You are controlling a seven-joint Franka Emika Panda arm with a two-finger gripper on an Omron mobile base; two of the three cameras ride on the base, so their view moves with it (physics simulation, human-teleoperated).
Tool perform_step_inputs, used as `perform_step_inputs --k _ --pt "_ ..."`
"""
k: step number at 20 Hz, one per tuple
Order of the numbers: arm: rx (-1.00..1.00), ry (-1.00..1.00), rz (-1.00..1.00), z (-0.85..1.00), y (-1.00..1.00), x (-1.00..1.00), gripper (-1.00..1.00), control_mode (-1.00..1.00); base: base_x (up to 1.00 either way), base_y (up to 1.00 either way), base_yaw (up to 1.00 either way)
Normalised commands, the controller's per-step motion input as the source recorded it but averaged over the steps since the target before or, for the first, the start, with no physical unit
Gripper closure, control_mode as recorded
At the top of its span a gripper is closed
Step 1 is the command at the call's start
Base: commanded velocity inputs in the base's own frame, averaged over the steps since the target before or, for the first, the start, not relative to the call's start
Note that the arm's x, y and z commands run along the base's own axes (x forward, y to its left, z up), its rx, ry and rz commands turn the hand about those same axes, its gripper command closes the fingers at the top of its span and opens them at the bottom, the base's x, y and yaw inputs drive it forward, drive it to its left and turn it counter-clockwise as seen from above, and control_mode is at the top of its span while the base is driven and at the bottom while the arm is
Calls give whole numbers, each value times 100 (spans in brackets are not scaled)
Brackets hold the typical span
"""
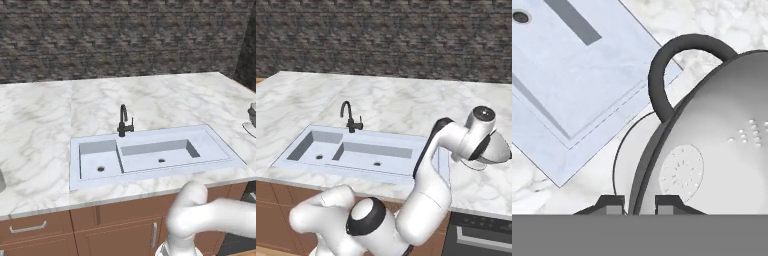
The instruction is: Place the glass cup in the left basin and the colander in the right basin of the sink.
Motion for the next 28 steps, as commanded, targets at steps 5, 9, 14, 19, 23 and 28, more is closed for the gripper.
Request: perform_step_inputs --k 5,9,14,19,23,28 --pt "-15 -1 18 10 78 0 100 -100 0 0 0" --pt "-12 1 19 13 74 0 100 -100 0 0 0" --pt "-7 0 18 26 59 0 100 -100 0 0 0" --pt "-4 8 17 25 58 0 100 -100 0 0 0" --pt "-4 12 19 18 58 0 100 -100 0 0 0" --pt "-5 13 19 12 58 0 100 -100 0 0 0"
